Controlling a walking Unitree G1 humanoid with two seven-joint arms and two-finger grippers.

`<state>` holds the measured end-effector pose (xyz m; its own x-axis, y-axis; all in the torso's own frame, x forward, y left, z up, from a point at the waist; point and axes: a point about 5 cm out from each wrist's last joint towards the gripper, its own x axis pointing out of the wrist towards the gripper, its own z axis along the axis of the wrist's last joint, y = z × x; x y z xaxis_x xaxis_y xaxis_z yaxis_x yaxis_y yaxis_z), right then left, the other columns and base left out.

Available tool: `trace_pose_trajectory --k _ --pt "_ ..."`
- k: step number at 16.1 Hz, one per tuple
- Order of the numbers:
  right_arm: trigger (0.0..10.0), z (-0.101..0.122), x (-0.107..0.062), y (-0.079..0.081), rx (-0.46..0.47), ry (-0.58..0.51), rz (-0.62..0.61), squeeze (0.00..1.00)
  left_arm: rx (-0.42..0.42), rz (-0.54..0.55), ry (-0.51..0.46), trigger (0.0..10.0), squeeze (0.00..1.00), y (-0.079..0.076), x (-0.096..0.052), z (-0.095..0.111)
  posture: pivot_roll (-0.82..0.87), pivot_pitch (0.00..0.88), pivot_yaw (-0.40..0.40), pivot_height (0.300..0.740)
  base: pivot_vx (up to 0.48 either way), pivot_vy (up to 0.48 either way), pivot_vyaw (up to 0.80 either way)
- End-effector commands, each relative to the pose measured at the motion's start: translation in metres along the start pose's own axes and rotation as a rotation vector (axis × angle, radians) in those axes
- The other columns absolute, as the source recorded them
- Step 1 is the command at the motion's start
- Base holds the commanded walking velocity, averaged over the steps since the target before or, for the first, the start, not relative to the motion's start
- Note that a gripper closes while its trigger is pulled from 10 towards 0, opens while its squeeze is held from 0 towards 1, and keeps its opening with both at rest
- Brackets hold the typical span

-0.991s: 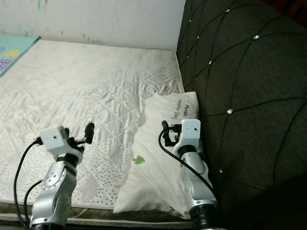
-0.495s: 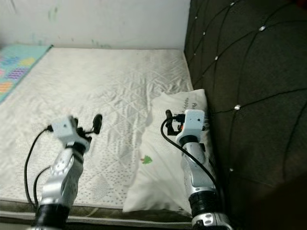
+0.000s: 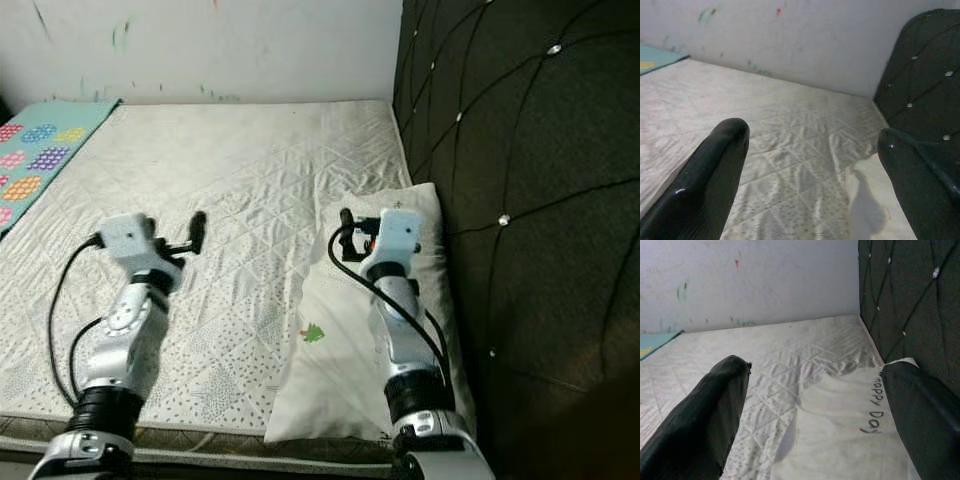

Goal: Clean up the room

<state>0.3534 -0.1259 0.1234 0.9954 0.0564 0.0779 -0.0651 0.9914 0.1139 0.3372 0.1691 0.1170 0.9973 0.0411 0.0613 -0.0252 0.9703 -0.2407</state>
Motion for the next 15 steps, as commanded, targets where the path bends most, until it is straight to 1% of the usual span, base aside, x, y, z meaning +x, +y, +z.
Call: trace_pose_trajectory --k 1,2,3,4,6,7,9,11,12,13,15 --pt "10.0 0.005 0.005 0.005 0.027 -0.005 0.017 0.0 -0.003 0.037 -0.007 10.0 0.0 0.011 0.0 0.001 -0.07 0.0 0.068 0.74 0.0 0.0 0.0" --pt "10.0 0.007 0.007 0.007 0.028 0.001 0.03 0.0 -0.004 0.048 -0.009 10.0 0.0 0.014 0.0 0.001 -0.07 0.0 0.059 0.74 0.0 0.0 0.0" --pt "10.0 0.003 0.007 0.01 -0.003 0.018 0.053 0.0 -0.001 0.06 -0.015 10.0 0.0 0.016 -0.002 0.0 -0.06 0.0 0.045 0.74 0.0 0.0 0.0" --pt "10.0 -0.002 0.005 0.011 -0.029 0.031 0.066 0.0 -0.01 0.08 -0.022 10.0 0.0 0.019 -0.004 0.002 -0.06 0.0 0.031 0.74 0.0 0.0 0.0" --pt "10.0 -0.01 -0.001 0.013 -0.041 0.062 0.092 0.0 -0.035 0.1 -0.039 10.0 0.0 0.02 -0.009 0.007 -0.05 0.0 -0.005 0.74 0.0 0.0 0.0" --pt "10.0 -0.012 -0.003 0.013 -0.049 0.066 0.101 0.0 -0.038 0.108 -0.032 10.0 0.0 0.02 -0.01 0.007 -0.04 0.0 -0.015 0.74 0.0 0.0 0.0" --pt "10.0 -0.013 -0.006 0.008 -0.067 0.066 0.12 0.0 -0.078 0.116 -0.037 10.0 0.0 0.011 -0.02 0.008 -0.03 0.0 -0.041 0.74 0.0 0.0 0.0" --pt "10.0 -0.017 -0.012 0.007 -0.056 0.069 0.106 0.0 -0.046 0.111 0.009 10.0 0.0 0.017 -0.03 -0.005 -0.03 0.0 -0.03 0.74 0.0 0.0 0.0" --pt "10.0 -0.019 -0.015 0.008 -0.052 0.069 0.104 0.0 -0.049 0.117 0.029 10.0 0.0 0.022 -0.035 -0.009 -0.04 0.0 -0.021 0.74 0.0 0.0 0.0" --pt "10.0 -0.022 -0.018 0.005 -0.039 0.075 0.081 0.0 -0.078 0.131 0.061 10.0 0.0 0.026 -0.038 -0.014 -0.04 0.0 -0.013 0.74 0.0 0.0 0.0" --pt "10.0 -0.024 -0.023 0.002 -0.025 0.084 0.069 0.0 -0.058 0.091 0.082 10.0 0.0 0.021 -0.04 -0.015 -0.05 0.0 -0.008 0.74 0.0 0.0 0.0"
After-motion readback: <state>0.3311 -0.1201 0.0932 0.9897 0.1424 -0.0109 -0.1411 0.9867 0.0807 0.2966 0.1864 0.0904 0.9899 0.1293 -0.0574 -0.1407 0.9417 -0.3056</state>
